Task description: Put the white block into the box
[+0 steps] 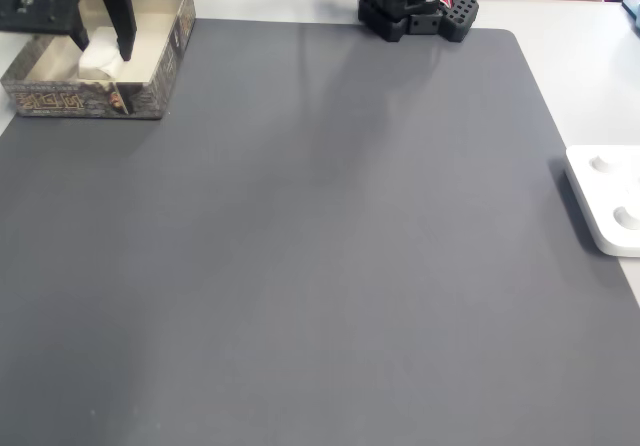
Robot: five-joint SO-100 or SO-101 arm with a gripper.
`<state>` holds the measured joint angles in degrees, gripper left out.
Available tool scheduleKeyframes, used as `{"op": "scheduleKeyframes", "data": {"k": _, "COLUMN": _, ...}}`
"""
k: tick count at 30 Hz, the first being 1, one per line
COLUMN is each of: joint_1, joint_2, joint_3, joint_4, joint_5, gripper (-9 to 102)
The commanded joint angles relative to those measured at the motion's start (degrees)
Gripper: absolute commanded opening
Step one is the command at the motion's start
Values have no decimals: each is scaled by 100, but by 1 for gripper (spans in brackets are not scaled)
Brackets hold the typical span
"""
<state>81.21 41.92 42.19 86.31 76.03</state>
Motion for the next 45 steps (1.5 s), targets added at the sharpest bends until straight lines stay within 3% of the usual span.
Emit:
{"op": "scheduleKeyframes", "data": {"k": 1, "joint_1": -97, "joint_2": 193, "joint_3": -281, "joint_4": -114, "joint_5": -299, "gripper": 29}}
{"op": "scheduleKeyframes", "data": {"k": 28, "joint_1": -387, "joint_2": 2021, "joint_3": 88, "joint_4": -79, "joint_5": -598, "gripper": 34}}
{"op": "scheduleKeyframes", "data": {"k": 39, "joint_1": -580, "joint_2": 4254, "joint_3": 1854, "joint_4": -229, "joint_5": -1090, "gripper": 34}}
{"op": "scheduleKeyframes", "data": {"k": 45, "joint_1": -782, "joint_2": 6064, "joint_3": 3656, "joint_4": -316, "joint_5": -2136, "gripper": 31}}
